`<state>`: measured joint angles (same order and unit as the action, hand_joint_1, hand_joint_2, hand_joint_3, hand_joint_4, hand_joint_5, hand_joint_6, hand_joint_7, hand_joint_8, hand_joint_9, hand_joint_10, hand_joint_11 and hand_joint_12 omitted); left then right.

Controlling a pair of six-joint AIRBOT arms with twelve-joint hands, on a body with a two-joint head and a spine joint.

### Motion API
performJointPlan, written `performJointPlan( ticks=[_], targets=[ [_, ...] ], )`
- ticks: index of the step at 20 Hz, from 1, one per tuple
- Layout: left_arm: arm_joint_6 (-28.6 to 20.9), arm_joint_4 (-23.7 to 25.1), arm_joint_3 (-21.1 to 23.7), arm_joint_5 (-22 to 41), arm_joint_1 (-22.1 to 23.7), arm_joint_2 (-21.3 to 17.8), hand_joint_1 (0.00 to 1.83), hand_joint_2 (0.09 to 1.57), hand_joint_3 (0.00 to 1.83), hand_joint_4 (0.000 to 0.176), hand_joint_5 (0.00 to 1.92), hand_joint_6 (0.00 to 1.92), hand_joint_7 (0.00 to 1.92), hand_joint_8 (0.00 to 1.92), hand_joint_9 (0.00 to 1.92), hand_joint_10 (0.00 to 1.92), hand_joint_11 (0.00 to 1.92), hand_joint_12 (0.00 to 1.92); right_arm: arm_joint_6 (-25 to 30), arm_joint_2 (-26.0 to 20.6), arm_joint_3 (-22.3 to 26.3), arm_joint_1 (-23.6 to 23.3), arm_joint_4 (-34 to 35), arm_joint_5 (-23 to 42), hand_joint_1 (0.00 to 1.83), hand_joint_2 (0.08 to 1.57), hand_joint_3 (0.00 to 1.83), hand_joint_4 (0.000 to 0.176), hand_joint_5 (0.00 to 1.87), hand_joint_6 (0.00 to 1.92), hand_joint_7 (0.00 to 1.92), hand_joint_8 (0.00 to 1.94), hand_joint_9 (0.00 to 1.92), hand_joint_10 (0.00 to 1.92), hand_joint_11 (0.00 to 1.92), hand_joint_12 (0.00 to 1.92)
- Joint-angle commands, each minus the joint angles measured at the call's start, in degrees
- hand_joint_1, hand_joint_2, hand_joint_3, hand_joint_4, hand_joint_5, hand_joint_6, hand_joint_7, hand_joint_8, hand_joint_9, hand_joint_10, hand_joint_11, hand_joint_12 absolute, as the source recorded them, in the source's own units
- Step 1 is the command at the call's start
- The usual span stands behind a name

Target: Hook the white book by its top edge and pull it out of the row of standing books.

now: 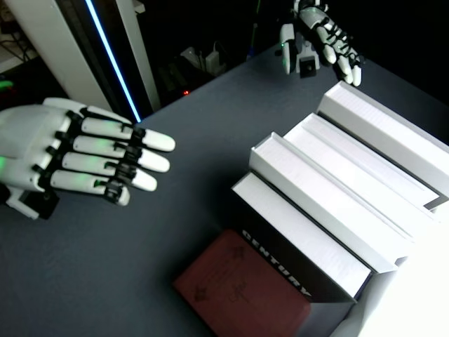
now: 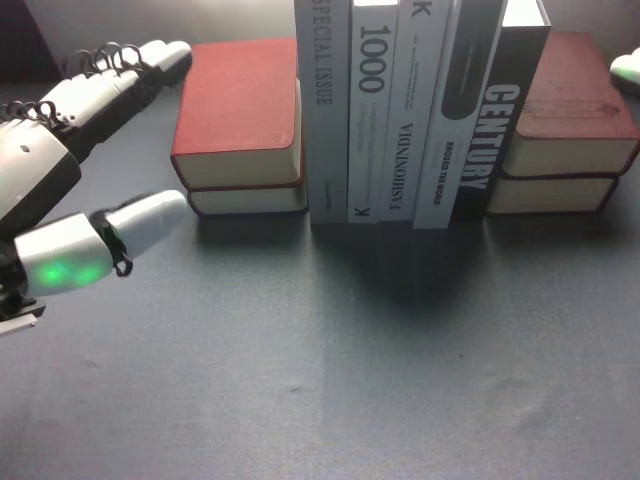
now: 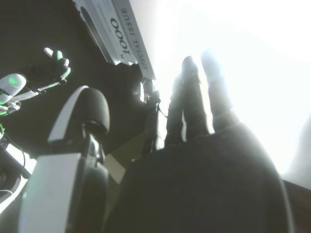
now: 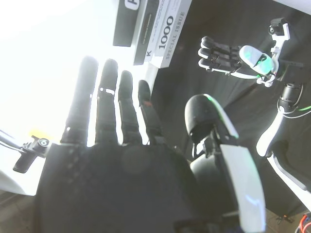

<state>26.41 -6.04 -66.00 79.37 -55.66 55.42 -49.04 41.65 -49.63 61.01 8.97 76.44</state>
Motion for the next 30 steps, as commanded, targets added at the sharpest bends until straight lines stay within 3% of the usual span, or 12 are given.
performJointPlan(
  ticks=[1, 5, 9, 10, 12, 14, 20, 24, 26, 28, 29, 30],
  targets=[
    [-0.46, -0.65, 0.07, 7.18, -0.04, -0.43, 0.15, 1.37, 0.02, 0.039, 0.00, 0.00, 0.00, 0.00, 0.00, 0.00, 0.00, 0.00, 0.12, -0.06, -0.01, -0.26, 0.64, 7.10, 0.43, 1.42, 0.04, 0.000, 0.03, 0.01, 0.00, 0.00, 0.00, 0.00, 0.00, 0.00],
    [-0.46, -0.59, 0.36, 6.51, -0.80, -0.89, 0.16, 1.38, 0.01, 0.033, 0.00, 0.00, 0.00, 0.00, 0.00, 0.00, 0.00, 0.00, 0.12, 0.09, -0.04, -0.11, 0.64, 6.58, 0.38, 1.43, 0.03, 0.000, 0.02, 0.01, 0.00, 0.00, 0.00, 0.00, 0.00, 0.00],
    [-0.45, -0.26, 0.35, 5.79, -0.81, -0.90, 0.17, 1.38, 0.00, 0.042, 0.00, 0.00, 0.00, 0.00, 0.00, 0.00, 0.00, 0.00, 0.11, 0.06, -0.34, -0.70, 0.61, 6.14, 0.36, 1.44, 0.03, 0.000, 0.01, 0.00, 0.00, 0.00, 0.00, 0.00, 0.00, 0.00],
    [-0.45, -0.28, 0.33, 5.72, -0.81, -0.90, 0.12, 1.38, 0.00, 0.058, 0.00, 0.00, 0.00, 0.00, 0.00, 0.00, 0.00, 0.00, 0.03, 0.05, -0.53, -1.35, 0.62, 6.14, 0.37, 1.45, 0.03, 0.000, 0.01, 0.00, 0.00, 0.00, 0.00, 0.00, 0.00, 0.00],
    [-0.45, -0.32, 0.26, 5.56, -0.78, -0.75, 0.11, 1.38, 0.00, 0.051, 0.00, 0.00, 0.00, 0.00, 0.00, 0.00, 0.00, 0.00, -0.39, 0.19, -0.90, -2.72, 0.83, 5.98, 0.48, 1.45, 0.02, 0.000, 0.04, 0.02, 0.00, 0.00, 0.00, 0.00, 0.00, 0.00],
    [-0.45, -0.34, 0.22, 5.45, -0.81, -0.70, 0.14, 1.39, 0.00, 0.040, 0.00, 0.00, 0.00, 0.00, 0.00, 0.00, 0.00, 0.00, -0.67, 1.06, -1.99, -5.22, 0.90, 4.46, 0.45, 1.47, 0.02, 0.000, 0.05, 0.02, 0.00, 0.00, 0.00, 0.00, 0.00, 0.00],
    [-0.46, -0.65, -0.02, 5.26, -1.14, -0.52, 0.21, 1.38, 0.00, 0.037, 0.00, 0.00, 0.00, 0.00, 0.00, 0.00, 0.00, 0.00, -1.86, 3.75, -5.39, -14.39, -0.14, 0.58, 0.22, 1.46, 0.01, 0.000, 0.05, 0.01, 0.00, 0.00, 0.00, 0.00, 0.00, 0.00],
    [-0.46, -0.84, -0.27, 5.24, -1.43, -0.40, 0.22, 1.38, 0.00, 0.036, 0.00, 0.00, 0.00, 0.00, 0.00, 0.00, 0.00, 0.00, -2.47, 5.78, -7.73, -20.30, -1.44, -2.47, 0.29, 1.45, 0.00, 0.000, 0.12, 0.03, 0.00, 0.00, 0.00, 0.00, 0.00, 0.00],
    [-0.46, -1.12, -0.31, 5.26, -1.73, -0.35, 0.21, 1.39, 0.00, 0.016, 0.00, 0.00, 0.00, 0.00, 0.00, 0.00, 0.00, 0.00, -2.81, 7.71, -9.41, -24.00, -2.62, -5.97, 0.26, 1.45, 0.00, 0.000, 0.15, 0.04, 0.00, 0.00, 0.00, 0.00, 0.00, 0.00],
    [-0.46, -1.26, -0.32, 5.30, -1.98, -0.35, 0.17, 1.38, 0.00, 0.021, 0.00, 0.00, 0.00, 0.00, 0.00, 0.00, 0.00, 0.00, -4.09, 9.62, -10.95, -27.43, -3.43, -10.50, 0.26, 1.45, 0.00, 0.000, 0.17, 0.04, 0.00, 0.00, 0.00, 0.00, 0.00, 0.00],
    [-0.46, -1.26, -0.36, 5.30, -2.02, -0.28, 0.13, 1.37, 0.00, 0.035, 0.00, 0.00, 0.00, 0.00, 0.00, 0.00, 0.00, 0.00, -5.13, 10.81, -11.77, -28.73, -3.48, -12.49, 0.25, 1.45, 0.00, 0.000, 0.20, 0.05, 0.00, 0.00, 0.00, 0.00, 0.00, 0.00],
    [-0.46, -1.26, -0.46, 5.27, -2.01, -0.16, 0.11, 1.37, 0.00, 0.037, 0.00, 0.00, 0.00, 0.00, 0.00, 0.00, 0.00, 0.00, -5.36, 11.59, -12.36, -29.45, -3.48, -13.54, 0.26, 1.45, 0.00, 0.000, 0.21, 0.05, 0.00, 0.00, 0.00, 0.00, 0.00, 0.00]
  ],
)
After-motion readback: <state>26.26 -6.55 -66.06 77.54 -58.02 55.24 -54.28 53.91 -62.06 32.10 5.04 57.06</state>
